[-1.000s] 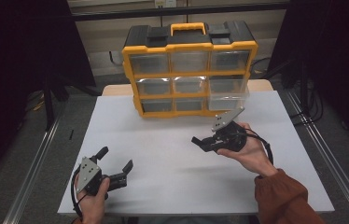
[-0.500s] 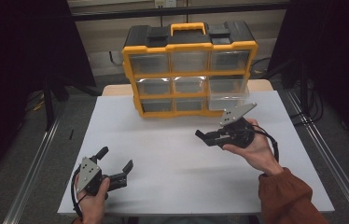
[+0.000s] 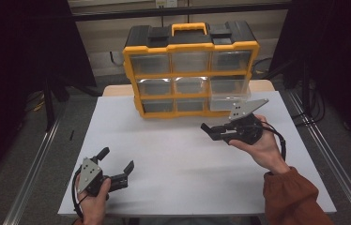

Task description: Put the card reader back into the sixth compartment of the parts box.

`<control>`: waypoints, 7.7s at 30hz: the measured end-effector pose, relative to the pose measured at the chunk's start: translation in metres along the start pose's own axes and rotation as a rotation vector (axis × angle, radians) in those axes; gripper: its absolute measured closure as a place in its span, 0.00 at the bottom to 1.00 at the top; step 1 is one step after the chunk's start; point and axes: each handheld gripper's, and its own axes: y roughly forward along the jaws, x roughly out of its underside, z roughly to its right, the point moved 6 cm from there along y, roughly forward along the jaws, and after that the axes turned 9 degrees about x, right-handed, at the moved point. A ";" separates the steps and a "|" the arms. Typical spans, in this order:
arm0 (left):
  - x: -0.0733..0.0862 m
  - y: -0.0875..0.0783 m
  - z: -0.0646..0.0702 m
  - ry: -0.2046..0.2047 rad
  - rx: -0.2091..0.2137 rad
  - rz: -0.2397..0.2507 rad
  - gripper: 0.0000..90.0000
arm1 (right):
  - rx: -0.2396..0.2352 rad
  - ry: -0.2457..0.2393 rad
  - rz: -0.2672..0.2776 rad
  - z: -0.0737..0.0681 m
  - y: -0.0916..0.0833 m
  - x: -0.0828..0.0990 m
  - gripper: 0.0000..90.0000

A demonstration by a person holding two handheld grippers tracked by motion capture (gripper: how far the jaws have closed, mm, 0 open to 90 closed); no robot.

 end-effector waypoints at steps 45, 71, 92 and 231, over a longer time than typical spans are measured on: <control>0.000 0.000 0.000 -0.001 -0.003 0.004 0.02 | 0.096 -0.014 0.051 0.041 -0.049 -0.065 0.82; 0.000 0.000 -0.001 0.000 -0.002 0.000 0.02 | 0.180 0.005 -0.069 0.084 -0.059 -0.084 0.82; -0.001 -0.001 -0.001 0.009 -0.003 0.003 0.02 | 0.211 0.017 -0.168 0.108 -0.055 -0.096 0.82; -0.002 0.000 -0.002 -0.012 -0.027 0.025 0.03 | 0.706 0.302 0.319 0.061 -0.048 0.015 0.01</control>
